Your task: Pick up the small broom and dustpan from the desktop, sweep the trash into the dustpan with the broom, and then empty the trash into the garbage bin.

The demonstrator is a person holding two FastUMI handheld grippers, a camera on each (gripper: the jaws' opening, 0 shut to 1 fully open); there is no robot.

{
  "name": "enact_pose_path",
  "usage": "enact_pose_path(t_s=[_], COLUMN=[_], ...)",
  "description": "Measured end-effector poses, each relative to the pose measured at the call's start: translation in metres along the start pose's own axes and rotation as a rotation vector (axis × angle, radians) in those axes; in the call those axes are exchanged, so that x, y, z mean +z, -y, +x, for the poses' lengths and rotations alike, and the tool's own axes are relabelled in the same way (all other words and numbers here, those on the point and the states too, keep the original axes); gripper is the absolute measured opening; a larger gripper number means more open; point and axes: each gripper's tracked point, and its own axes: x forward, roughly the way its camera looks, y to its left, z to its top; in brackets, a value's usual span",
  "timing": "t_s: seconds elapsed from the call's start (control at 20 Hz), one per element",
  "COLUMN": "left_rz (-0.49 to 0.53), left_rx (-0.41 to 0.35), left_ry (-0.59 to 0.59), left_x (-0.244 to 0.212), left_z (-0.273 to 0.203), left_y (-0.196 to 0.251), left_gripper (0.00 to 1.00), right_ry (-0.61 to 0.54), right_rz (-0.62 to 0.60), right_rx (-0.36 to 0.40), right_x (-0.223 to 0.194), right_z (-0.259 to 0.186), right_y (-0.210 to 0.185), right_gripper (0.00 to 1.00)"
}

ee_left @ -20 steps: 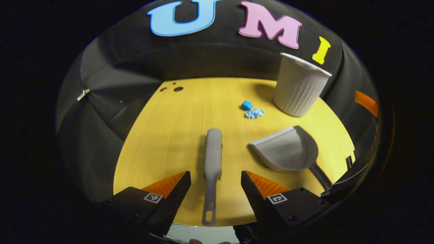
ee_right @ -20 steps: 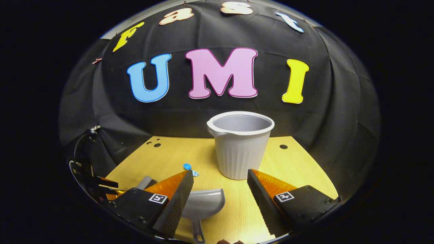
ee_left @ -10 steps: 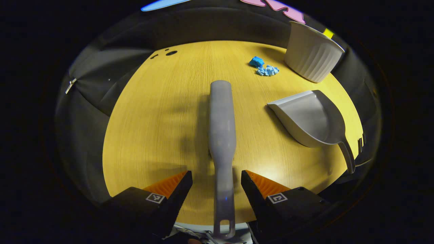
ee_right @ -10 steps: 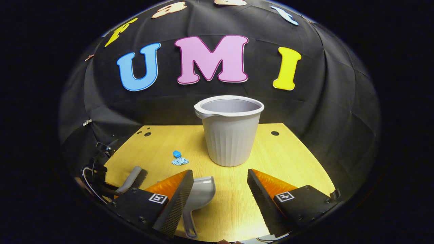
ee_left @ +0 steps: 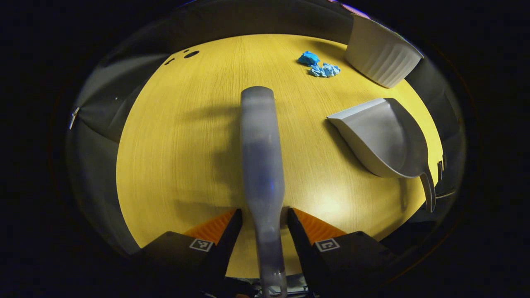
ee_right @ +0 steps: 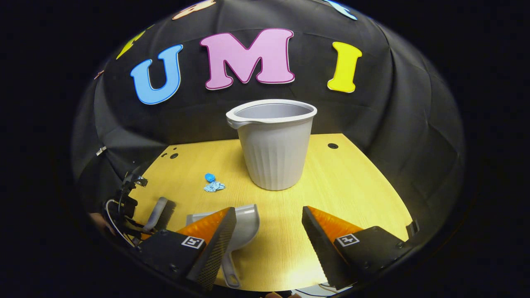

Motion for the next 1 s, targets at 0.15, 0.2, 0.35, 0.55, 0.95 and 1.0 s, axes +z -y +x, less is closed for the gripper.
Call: enact_pose_path(t_s=[0.15, 0.2, 0.35, 0.55, 0.95, 1.0], left_rz=[-0.012, -0.034, -0.041, -0.03, -0.065, -0.064], left_rx=[0.006, 0.008, 0.007, 0.015, 0.025, 0.03], left_ry=[0.007, 0.007, 0.042, 0.113, 0.216, 0.23], left_x=[0.003, 0.004, 0.003, 0.007, 0.006, 0.008], left_z=[0.002, -0.001, 0.001, 0.002, -0.017, -0.023], left_y=[-0.005, -0.005, -0.004, -0.005, -0.012, -0.015], left_gripper=[0.5, 0.41, 0.34, 0.28, 0.24, 0.24], right_ry=[-0.07, -0.11, -0.226, -0.323, -0.488, -0.515], right_rz=[-0.006, -0.012, -0.028, -0.068, -0.128, -0.139], right_rx=[0.044, 0.07, 0.156, 0.199, 0.248, 0.251], right_x=[-0.016, -0.025, -0.052, -0.079, -0.121, -0.131], right_z=[0.002, 0.003, 0.006, 0.006, 0.011, 0.014], right_y=[-0.014, -0.021, -0.041, -0.057, -0.069, -0.07], right_gripper=[0.99, 0.99, 0.99, 0.99, 0.99, 0.99])
